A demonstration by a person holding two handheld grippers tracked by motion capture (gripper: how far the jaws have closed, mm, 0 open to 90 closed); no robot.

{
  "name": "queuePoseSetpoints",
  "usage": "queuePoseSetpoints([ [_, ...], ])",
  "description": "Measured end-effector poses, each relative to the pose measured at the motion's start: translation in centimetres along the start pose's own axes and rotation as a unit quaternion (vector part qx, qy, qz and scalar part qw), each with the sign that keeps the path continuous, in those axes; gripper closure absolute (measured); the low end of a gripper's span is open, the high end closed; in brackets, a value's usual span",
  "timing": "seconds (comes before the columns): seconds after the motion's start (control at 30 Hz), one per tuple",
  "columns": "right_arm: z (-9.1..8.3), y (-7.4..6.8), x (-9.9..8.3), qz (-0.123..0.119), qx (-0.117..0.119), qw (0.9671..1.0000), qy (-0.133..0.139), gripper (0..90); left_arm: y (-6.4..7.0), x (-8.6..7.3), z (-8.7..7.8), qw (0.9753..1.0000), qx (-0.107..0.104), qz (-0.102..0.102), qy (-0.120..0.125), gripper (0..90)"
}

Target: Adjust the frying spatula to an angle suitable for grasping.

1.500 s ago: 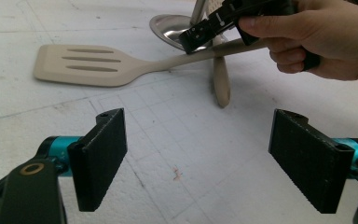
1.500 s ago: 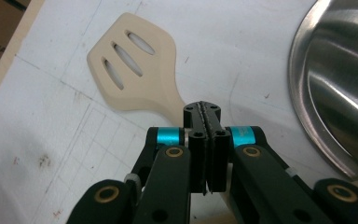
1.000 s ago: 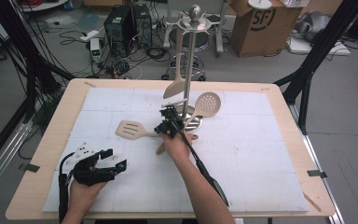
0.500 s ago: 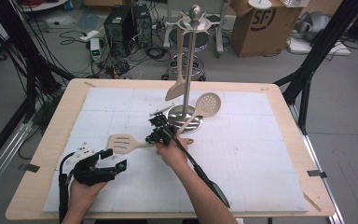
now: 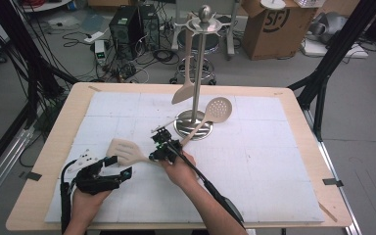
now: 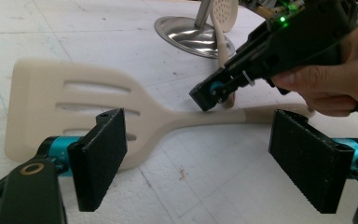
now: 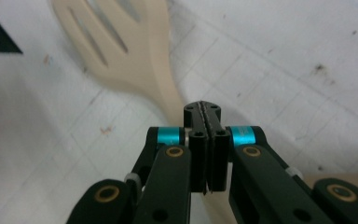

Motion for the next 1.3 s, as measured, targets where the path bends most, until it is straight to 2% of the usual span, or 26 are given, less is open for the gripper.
queuePoseSetpoints([
  [0.13,-0.2,0.0,-0.2,0.008,0.01,0.9998,0.011,90.0,0.1,0.0,0.0,1.0,0.0,-0.001,0.0,19.9],
  [0.3,-0.3,-0.2,-0.6,0.007,0.018,0.9996,0.019,90.0,0.0,0.0,0.1,1.0,0.0,0.0,-0.001,19.9],
  [0.4,-0.3,-0.2,-0.7,0.015,0.034,0.9992,0.012,90.0,0.1,0.0,0.2,1.0,-0.002,0.0,0.0,19.9],
  [0.57,-0.4,-0.5,-1.0,0.013,0.037,0.9992,0.01,90.0,0.0,0.0,0.2,1.0,-0.001,0.0,0.0,19.9],
  [0.7,-0.6,-0.8,-1.7,0.02,0.056,0.9982,0.008,90.0,0.0,0.0,0.1,1.0,-0.002,0.001,0.001,19.9],
  [0.83,-1.0,-1.3,-2.4,0.013,0.067,0.9977,0.001,90.0,0.0,0.1,0.0,1.0,-0.001,-0.001,0.003,19.9],
  [1.13,-2.0,-1.7,-4.1,0.017,0.105,0.994,-0.022,90.0,0.1,0.1,0.0,1.0,-0.003,0.002,0.003,20.6],
  [1.3,-2.2,-1.6,-4.5,0.024,0.116,0.9927,-0.021,90.0,0.6,0.6,-0.5,0.9996,-0.008,0.008,0.025,21.9],
])
Point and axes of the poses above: each handheld gripper's, and its own axes: z roughly forward along the jaws, x roughly out of its top, y roughly to its right, the point moved 5 cm from there along z, roughly forward along the jaws, and after that the axes turned 9 degrees about y, right-handed, at the moved point
